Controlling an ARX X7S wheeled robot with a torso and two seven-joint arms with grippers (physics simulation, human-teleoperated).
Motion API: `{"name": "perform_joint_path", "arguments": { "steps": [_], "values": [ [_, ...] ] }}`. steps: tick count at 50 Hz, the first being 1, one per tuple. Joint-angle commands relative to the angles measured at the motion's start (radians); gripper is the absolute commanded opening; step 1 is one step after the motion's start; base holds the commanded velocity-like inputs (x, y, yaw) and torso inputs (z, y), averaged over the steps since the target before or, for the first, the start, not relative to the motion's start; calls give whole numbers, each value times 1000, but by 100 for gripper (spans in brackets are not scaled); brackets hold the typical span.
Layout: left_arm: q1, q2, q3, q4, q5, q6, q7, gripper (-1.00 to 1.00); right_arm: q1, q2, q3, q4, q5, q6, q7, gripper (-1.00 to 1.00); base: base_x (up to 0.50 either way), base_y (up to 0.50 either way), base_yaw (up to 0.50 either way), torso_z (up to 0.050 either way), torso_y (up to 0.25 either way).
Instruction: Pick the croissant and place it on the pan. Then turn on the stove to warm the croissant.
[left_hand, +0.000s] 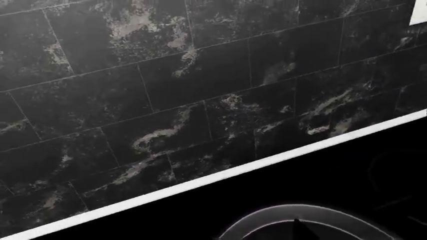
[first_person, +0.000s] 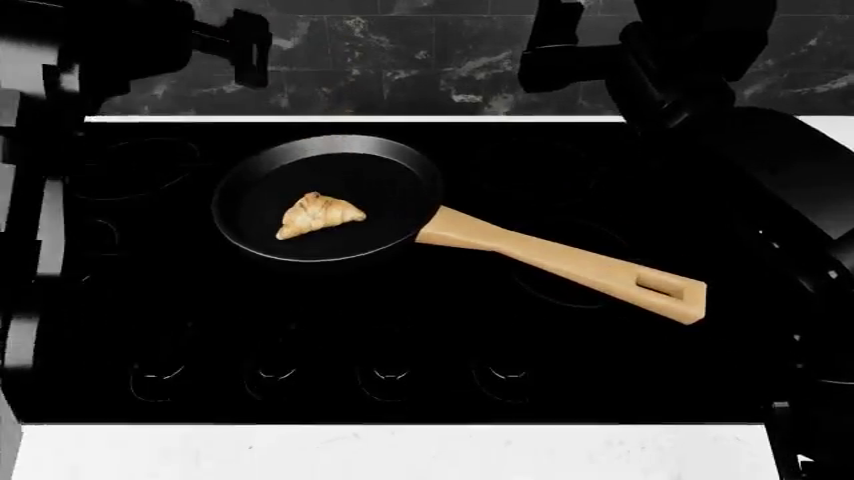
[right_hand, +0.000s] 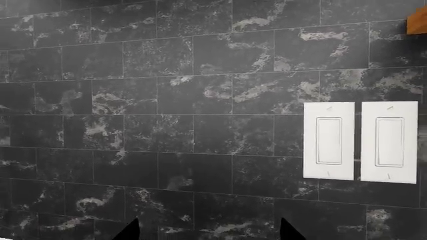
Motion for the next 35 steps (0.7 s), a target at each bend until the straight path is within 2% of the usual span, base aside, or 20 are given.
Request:
{"name": "perform_joint_path", "arguments": {
  "steps": [1,26,32,35],
  "values": [
    [52,-89,-116,184,-21,-132,-95,100,3,4,0,-15,12,23,21,100,-500,125,0,0,0],
    [35,-67,-114,46,-25,-42,-77,100,-6,4,3,2,6,-3,12,100,-500,120,0,0,0],
    [42,-71,-115,60,-26,-51,-79,100,-5,10,-13,-1,-14,-8,9,100,-13,1,0,0,0],
    [45,-70,-114,50,-26,-44,-78,100,-5,13,-16,-3,-17,-10,7,100,0,500,0,0,0]
  ]
}}
